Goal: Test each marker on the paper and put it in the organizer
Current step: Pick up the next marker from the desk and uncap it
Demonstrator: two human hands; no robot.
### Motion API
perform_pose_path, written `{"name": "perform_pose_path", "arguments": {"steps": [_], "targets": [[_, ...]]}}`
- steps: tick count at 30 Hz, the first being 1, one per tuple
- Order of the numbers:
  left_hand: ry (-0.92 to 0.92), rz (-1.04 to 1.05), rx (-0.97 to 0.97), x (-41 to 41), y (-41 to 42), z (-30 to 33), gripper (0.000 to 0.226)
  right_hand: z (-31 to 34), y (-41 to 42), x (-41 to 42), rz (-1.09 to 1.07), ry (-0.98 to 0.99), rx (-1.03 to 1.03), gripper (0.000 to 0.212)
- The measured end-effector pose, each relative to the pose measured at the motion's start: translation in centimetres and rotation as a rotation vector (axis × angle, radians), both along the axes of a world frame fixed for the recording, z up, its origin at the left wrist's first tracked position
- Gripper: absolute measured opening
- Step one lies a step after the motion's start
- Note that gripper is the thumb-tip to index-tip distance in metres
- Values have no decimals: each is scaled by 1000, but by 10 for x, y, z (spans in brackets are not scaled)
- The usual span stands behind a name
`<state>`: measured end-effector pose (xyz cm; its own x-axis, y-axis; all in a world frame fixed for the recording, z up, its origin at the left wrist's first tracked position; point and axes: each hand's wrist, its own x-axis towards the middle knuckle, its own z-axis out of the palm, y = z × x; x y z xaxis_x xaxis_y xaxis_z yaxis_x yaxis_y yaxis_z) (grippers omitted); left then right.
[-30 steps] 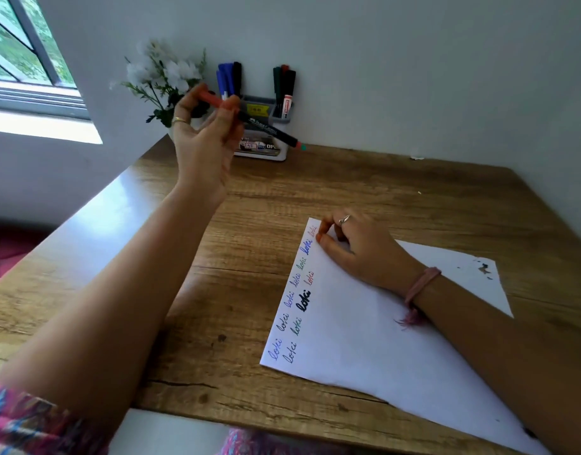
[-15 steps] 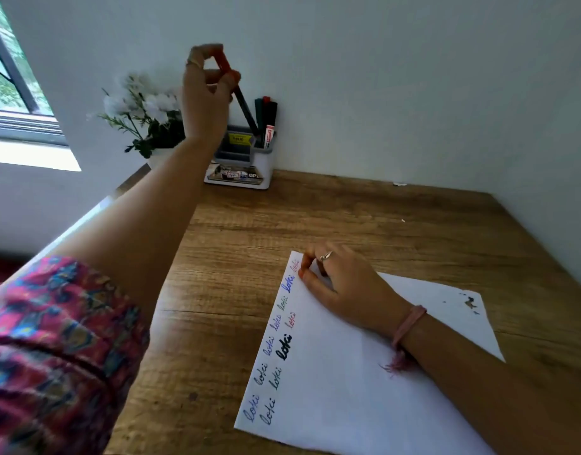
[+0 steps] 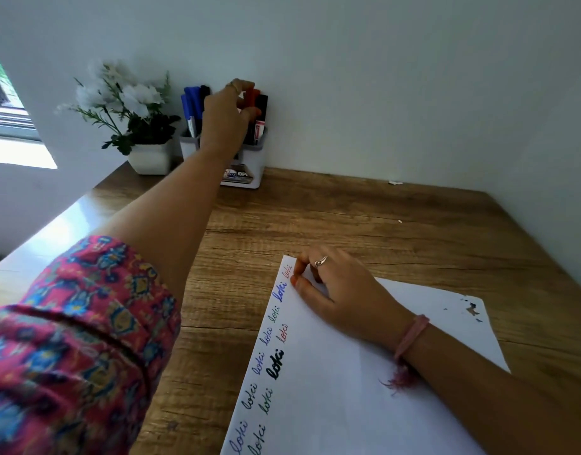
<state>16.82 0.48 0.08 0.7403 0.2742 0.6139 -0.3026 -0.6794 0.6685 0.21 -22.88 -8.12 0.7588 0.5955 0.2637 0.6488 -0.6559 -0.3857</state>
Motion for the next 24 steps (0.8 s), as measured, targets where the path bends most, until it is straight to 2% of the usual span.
{"name": "perform_pose_path", "arguments": {"steps": [5, 12, 18, 24], "targets": [[35, 35, 51, 5, 3, -5, 41, 1, 0, 0, 3, -3, 3, 15], [110, 112, 61, 6, 1, -6, 67, -1, 0, 1, 9, -4, 14, 14], [48, 123, -53, -12, 5, -12, 57, -2, -1, 2, 18, -8, 19, 13], [-1, 21, -4, -57, 0, -26, 44, -2, 0, 2, 15, -18, 24, 14]]}}
